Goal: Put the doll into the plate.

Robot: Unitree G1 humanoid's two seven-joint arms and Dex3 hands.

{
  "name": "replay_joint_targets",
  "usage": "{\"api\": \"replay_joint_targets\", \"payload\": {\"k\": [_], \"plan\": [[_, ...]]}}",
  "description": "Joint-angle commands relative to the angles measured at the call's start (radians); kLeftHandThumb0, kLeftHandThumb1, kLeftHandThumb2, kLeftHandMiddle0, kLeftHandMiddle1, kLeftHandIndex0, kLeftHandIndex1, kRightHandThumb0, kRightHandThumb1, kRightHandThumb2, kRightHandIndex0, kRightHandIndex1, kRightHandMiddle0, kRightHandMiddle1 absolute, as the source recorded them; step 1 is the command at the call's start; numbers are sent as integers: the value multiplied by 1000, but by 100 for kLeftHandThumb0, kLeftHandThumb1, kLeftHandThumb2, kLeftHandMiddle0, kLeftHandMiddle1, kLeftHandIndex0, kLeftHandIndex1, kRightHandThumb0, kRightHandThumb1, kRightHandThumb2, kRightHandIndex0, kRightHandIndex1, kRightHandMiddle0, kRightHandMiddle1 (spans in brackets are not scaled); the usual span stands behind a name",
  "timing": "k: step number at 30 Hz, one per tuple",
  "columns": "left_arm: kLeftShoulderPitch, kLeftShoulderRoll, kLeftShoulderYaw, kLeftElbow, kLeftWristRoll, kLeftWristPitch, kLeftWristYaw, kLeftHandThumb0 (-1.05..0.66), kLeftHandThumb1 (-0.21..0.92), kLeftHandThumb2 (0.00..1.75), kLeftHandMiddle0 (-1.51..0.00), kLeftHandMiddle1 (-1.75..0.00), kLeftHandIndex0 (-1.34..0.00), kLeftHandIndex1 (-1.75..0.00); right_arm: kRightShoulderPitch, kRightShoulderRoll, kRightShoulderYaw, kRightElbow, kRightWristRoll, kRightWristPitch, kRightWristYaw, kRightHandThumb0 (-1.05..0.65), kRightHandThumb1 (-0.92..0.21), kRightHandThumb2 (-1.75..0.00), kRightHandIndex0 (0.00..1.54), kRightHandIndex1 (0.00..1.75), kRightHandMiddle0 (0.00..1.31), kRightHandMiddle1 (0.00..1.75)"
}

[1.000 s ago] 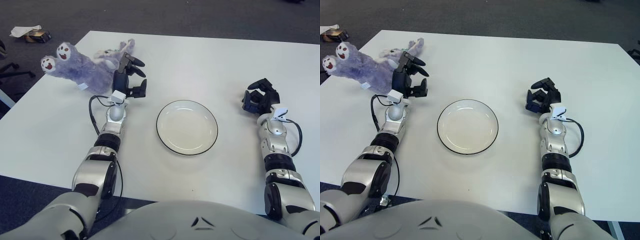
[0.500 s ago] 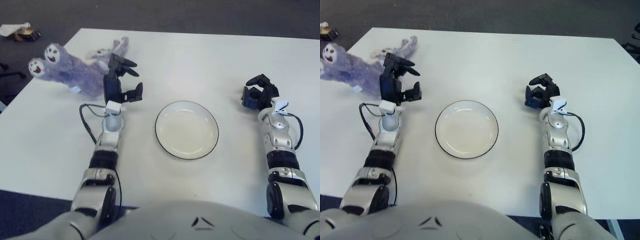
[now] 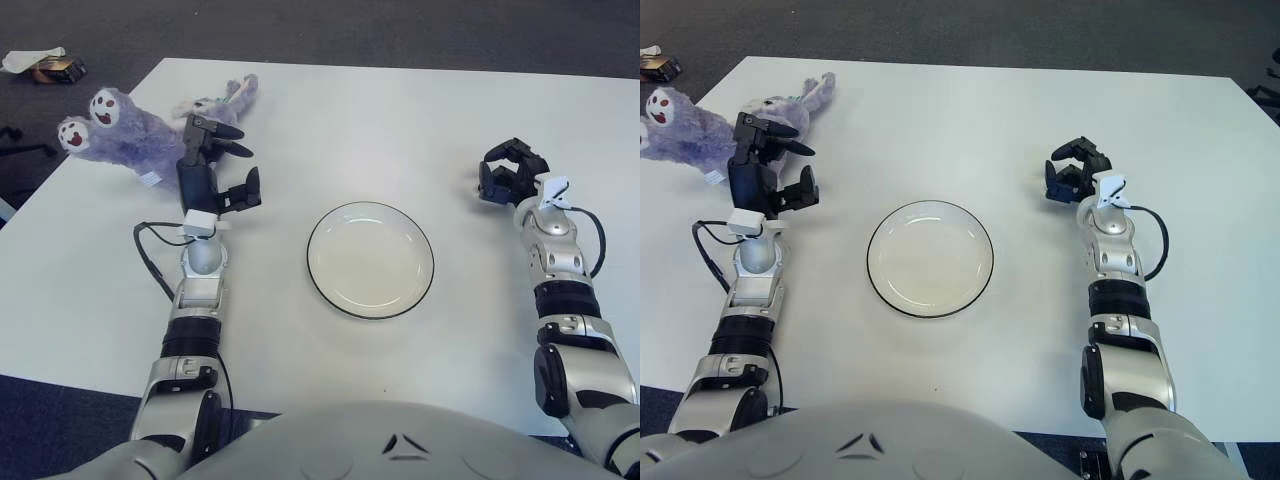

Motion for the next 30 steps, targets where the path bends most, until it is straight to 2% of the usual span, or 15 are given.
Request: {"api": "replay_joint_targets", "payload": {"k": [1,8,12,20,30], "plan": [[3,17,37,-14,-32,90,-3,0,44,109,-65,-146,-34,-175,-52,-10,29,-47,-25,-9,17,-1,-35,-125,63,164,35,175],[-24,48,94,-52,-51,220,10,-1,51,102,-56,-152,-30,-175,-94,-31,69,-17,-73,-82,48,-1,-36,-124,64,163,35,175],[-18,48,109,-89,-13,239,51,-1,58,93,-50,-152,-27,-175,-125,-46,106,3,-136,-117,36,-1,-36,-125,63,164,36,175],[3,21,114,-208,23,292,97,-1,65,84,-48,-151,-22,-175,-152,-51,138,18,-185,-136,33,-1,-37,-124,62,164,36,175],[0,-17,131,-288,30,413,144,-1,74,72,-42,-151,-18,-175,-203,-47,183,39,-237,-128,37,-1,-37,-126,59,171,34,175]]}}
